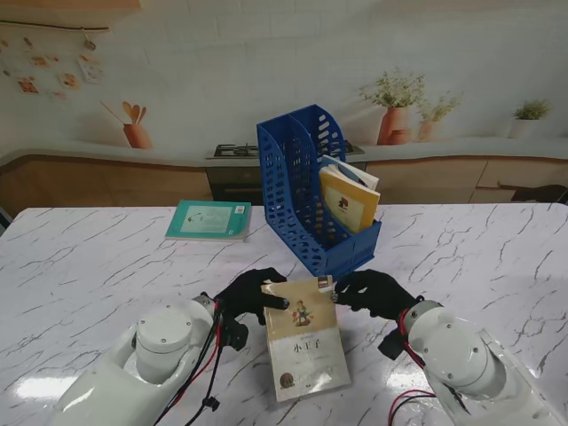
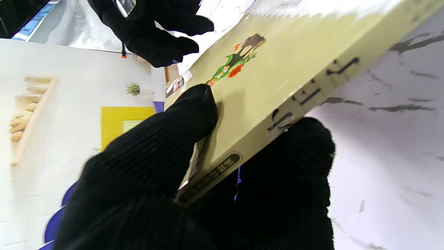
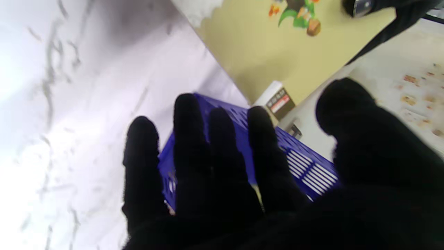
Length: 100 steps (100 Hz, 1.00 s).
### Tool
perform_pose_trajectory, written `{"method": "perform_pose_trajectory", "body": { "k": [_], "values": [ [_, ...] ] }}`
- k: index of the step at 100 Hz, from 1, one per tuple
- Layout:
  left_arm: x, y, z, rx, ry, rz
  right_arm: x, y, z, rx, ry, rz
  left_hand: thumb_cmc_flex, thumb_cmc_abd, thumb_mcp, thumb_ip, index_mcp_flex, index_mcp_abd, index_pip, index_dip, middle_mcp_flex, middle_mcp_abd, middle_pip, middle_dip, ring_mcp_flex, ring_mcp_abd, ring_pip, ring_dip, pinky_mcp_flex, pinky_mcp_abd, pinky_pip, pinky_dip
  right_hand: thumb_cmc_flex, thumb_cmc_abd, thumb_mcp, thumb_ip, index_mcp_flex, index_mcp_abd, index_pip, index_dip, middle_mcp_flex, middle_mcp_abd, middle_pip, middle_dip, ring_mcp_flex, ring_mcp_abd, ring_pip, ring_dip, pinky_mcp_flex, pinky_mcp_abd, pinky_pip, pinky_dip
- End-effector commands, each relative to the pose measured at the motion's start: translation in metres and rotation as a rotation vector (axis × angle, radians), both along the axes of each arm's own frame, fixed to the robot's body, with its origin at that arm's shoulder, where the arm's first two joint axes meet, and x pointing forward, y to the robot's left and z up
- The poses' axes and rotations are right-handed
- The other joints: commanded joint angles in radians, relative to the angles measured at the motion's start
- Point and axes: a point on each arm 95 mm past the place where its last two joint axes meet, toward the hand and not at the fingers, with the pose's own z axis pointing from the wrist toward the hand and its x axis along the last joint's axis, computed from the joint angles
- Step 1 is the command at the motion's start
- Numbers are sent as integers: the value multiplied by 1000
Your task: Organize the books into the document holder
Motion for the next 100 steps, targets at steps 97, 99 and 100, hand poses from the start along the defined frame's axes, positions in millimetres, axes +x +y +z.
{"method": "perform_pose_trajectory", "body": {
  "k": [97, 99, 100],
  "values": [
    [10, -17, 96, -24, -376, -127, 61, 15, 95, -19, -370, 299, 99, 34, 114, 50, 53, -176, 96, 87, 87, -54, -53, 78, 84, 23, 14, 12, 26, -77, 33, -11, -97, -41, -51, 3, -108, -139, -22, -10, -89, -163, -188, -20, -218, -122, -241, -29, -293, 42, -407, 18],
    [10, -17, 97, -25, -378, -129, 61, 16, 96, -22, -368, 309, 99, 34, 113, 50, 53, -176, 96, 87, 87, -54, -53, 78, 84, 23, 14, 12, 26, -77, 33, -11, -98, -41, -54, 3, -111, -138, -23, -11, -90, -163, -191, -20, -220, -123, -243, -30, -294, 42, -410, 18],
    [10, -17, 97, -25, -380, -130, 62, 16, 96, -23, -368, 314, 100, 34, 114, 50, 53, -176, 96, 87, 87, -53, -54, 78, 84, 23, 14, 12, 25, -77, 33, -11, -98, -41, -56, 4, -111, -139, -23, -11, -90, -164, -192, -20, -220, -123, -243, -30, -293, 42, -411, 18]
  ]
}}
